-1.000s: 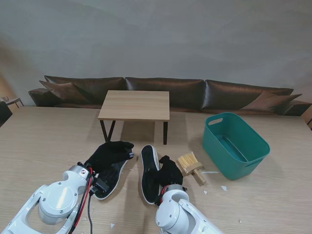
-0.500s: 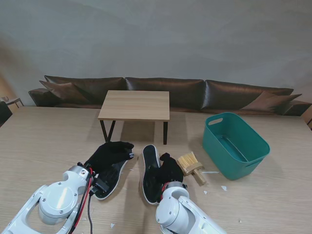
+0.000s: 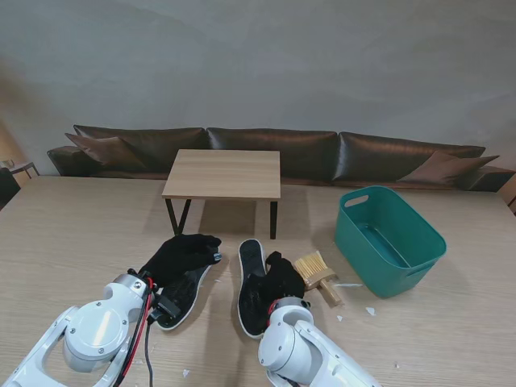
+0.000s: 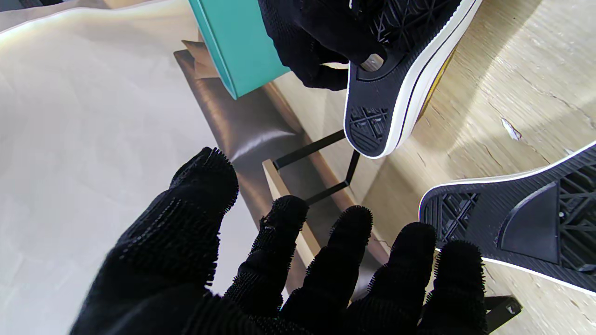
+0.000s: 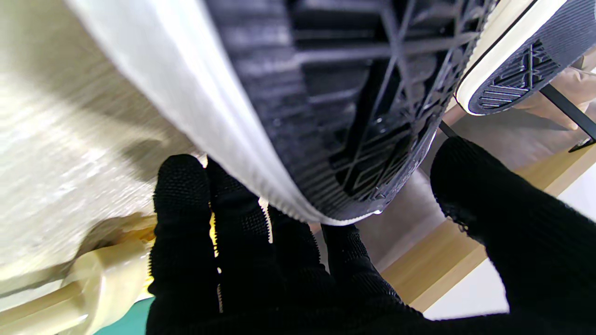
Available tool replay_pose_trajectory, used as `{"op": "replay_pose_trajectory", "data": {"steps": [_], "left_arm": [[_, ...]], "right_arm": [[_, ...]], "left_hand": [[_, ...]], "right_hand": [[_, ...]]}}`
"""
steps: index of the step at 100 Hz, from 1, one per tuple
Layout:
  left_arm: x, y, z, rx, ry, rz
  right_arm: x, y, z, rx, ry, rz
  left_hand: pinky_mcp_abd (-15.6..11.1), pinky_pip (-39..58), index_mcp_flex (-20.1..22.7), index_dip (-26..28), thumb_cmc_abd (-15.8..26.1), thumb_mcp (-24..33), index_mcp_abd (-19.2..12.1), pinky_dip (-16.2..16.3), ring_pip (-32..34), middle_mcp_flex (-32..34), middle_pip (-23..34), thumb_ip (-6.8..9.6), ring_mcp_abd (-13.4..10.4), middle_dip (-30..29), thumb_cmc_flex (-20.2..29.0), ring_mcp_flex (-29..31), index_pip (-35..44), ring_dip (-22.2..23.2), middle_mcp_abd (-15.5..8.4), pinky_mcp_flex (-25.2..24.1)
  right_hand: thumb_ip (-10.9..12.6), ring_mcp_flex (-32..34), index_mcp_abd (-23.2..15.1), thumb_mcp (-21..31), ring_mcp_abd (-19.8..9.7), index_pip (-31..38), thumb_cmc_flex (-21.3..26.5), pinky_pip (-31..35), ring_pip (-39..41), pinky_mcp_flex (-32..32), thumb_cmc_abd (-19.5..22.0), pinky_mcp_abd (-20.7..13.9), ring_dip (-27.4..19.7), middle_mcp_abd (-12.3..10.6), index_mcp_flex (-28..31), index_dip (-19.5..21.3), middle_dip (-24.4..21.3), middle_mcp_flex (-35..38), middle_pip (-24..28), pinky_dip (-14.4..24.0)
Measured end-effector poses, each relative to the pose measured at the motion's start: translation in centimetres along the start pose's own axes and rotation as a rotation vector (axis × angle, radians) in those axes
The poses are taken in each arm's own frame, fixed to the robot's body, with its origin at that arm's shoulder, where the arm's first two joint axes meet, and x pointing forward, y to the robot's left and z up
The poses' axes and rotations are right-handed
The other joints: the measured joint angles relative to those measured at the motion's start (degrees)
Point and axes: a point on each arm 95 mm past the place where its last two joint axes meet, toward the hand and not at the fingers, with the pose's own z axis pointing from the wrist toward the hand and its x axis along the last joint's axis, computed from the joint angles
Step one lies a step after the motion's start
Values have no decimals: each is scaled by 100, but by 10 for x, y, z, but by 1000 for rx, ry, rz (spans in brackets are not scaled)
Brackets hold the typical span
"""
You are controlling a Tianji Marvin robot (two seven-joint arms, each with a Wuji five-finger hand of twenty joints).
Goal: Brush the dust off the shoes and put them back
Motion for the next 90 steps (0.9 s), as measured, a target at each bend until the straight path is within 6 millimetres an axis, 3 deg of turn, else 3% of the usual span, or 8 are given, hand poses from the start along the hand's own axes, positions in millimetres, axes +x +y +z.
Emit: {"op": "replay_pose_trajectory", "data": {"steps": [58, 71, 90], "left_arm": [[0, 0, 0, -2, -1, 0], [0, 0, 0, -2, -2, 1], [-1, 0, 0, -5, -2, 2]], "right_arm": [[5, 11, 12, 0, -27, -47], [4, 11, 14, 7, -39, -59], [3, 12, 16, 19, -55, -90]], "left_hand": [[-1, 0, 12, 0, 0, -1, 0, 0, 0, 69, 12, 0, 0, 63, 0, 1, 0, 0, 1, 0], [-1, 0, 12, 0, 0, -1, 0, 0, 0, 69, 13, 0, 0, 65, 0, 1, 0, 0, 2, 1], [-2, 0, 13, 1, 0, -1, 0, 0, 0, 69, 13, 0, 0, 67, 0, 1, 0, 0, 2, 2]], "right_hand": [[0, 28, -36, -108, 8, 2, -1, 0, 0, 11, 2, 4, -3, -24, 0, -91, -1, 79, -77, -1], [0, 28, -36, -109, 25, 2, -1, -1, -1, 11, 2, 10, -4, -137, -1, -155, -1, 144, -83, -1], [0, 27, -45, -199, 40, -165, -138, -1, -2, 11, 6, 14, -6, -140, -300, -257, -1, 144, -83, -2]]}}
